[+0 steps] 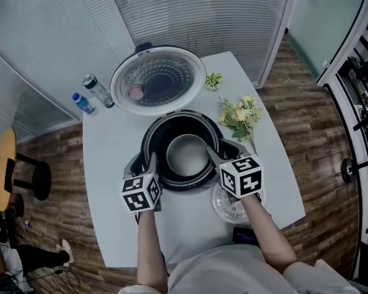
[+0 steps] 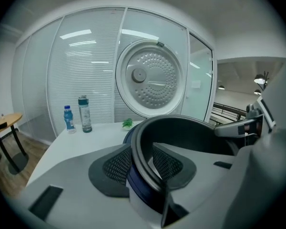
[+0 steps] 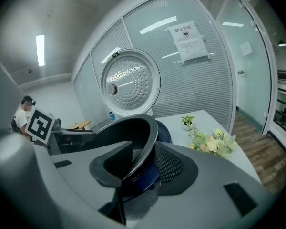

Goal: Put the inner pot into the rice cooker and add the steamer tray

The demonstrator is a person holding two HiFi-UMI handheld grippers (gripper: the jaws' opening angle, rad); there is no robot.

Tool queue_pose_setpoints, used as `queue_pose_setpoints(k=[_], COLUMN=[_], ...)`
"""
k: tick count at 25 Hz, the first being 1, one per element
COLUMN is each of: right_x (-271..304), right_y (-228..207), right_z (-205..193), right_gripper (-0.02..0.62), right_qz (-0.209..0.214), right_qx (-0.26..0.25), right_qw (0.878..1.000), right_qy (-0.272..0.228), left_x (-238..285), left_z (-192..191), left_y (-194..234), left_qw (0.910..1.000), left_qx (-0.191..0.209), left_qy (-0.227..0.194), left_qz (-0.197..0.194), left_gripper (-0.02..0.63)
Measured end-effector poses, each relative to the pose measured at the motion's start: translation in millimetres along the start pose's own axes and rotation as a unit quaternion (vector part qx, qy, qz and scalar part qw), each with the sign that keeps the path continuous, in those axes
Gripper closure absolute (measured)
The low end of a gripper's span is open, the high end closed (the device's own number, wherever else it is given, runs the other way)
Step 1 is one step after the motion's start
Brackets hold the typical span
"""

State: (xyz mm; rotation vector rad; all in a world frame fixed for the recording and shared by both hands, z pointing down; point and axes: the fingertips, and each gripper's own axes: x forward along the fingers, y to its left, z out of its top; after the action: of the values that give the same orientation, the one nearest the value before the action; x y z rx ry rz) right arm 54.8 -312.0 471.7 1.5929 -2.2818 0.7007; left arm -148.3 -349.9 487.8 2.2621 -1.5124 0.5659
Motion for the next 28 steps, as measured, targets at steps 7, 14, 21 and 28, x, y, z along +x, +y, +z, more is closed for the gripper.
queue_pose_setpoints(k=[7,14,21,28], right_x=[-7,-26,-56,-88], right_y=[0,-3,-5,-5], right_z=[0,-3,-16,-31], right_gripper=[0.434,0.434,0.434,0.436], right_qz=[-0.017,-0.027,-0.044,-0.060], right_qx=[-0.026,-0.018,-0.006,0.002], right_qw=[0.999,0.999,0.999,0.998], right_qy=[-0.012,-0.020,-0.022,-0.034], left_x=[-3,-24,-57,-81], left_z=[0,7,13,4], left_y=[-1,0,-30,-59], left_qw=[0.9999,0.9998,0.9984,0.9959], left_qx=[0.013,0.003,-0.017,-0.017], left_qy=[0.002,-0.016,-0.044,-0.064], left_qz=[0.007,0.012,-0.032,-0.061], left_gripper=[0.413,0.411,0.411,0.411])
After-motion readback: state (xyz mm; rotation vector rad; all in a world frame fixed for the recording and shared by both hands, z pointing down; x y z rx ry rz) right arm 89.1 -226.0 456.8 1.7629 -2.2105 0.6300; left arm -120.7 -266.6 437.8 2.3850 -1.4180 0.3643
